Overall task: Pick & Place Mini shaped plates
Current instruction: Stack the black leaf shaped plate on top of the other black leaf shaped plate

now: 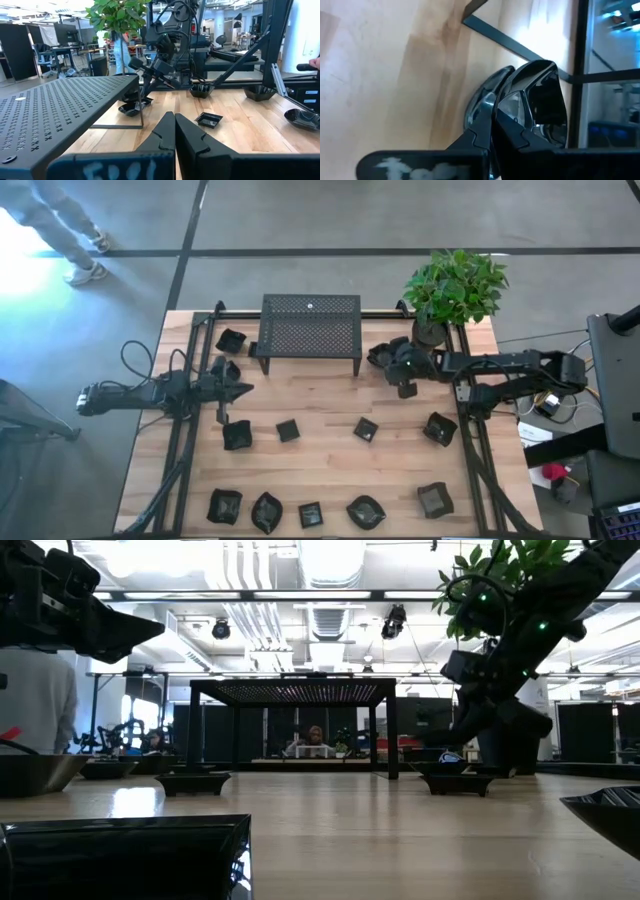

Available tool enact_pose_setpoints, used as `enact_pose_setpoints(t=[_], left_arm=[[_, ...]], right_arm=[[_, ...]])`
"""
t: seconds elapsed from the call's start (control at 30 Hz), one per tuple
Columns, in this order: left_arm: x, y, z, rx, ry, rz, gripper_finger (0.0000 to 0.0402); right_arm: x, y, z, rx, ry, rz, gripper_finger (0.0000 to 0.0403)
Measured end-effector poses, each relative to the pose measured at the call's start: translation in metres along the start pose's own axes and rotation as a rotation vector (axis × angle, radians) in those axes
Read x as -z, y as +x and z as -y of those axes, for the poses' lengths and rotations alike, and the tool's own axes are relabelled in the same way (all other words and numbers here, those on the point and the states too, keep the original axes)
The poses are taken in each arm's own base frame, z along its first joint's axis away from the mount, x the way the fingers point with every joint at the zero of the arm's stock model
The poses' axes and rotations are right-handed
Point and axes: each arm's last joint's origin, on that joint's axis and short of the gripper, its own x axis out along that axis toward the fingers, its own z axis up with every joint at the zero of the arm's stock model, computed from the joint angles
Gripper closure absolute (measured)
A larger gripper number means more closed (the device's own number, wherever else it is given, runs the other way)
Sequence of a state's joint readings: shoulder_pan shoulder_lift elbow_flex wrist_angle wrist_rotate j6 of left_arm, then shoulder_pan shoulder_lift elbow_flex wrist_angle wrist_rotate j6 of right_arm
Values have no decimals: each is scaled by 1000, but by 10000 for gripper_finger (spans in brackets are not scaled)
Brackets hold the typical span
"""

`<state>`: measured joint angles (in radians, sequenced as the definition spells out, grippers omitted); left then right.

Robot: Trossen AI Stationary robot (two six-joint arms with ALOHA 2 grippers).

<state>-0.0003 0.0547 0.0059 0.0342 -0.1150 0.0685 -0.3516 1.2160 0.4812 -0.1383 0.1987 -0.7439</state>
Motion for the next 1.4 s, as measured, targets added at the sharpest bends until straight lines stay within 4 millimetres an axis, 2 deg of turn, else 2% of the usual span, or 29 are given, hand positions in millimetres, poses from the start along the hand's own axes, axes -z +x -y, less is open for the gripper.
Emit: enact_pose_setpoints(t=[0.73,1.4], left_arm=[[0,0,0,-3,11,-1,401],[0,0,0,-3,11,-1,401]], right_arm=[[5,26,-7,-51,1,-82,394],[2,26,-4,-27,5,-61,387]])
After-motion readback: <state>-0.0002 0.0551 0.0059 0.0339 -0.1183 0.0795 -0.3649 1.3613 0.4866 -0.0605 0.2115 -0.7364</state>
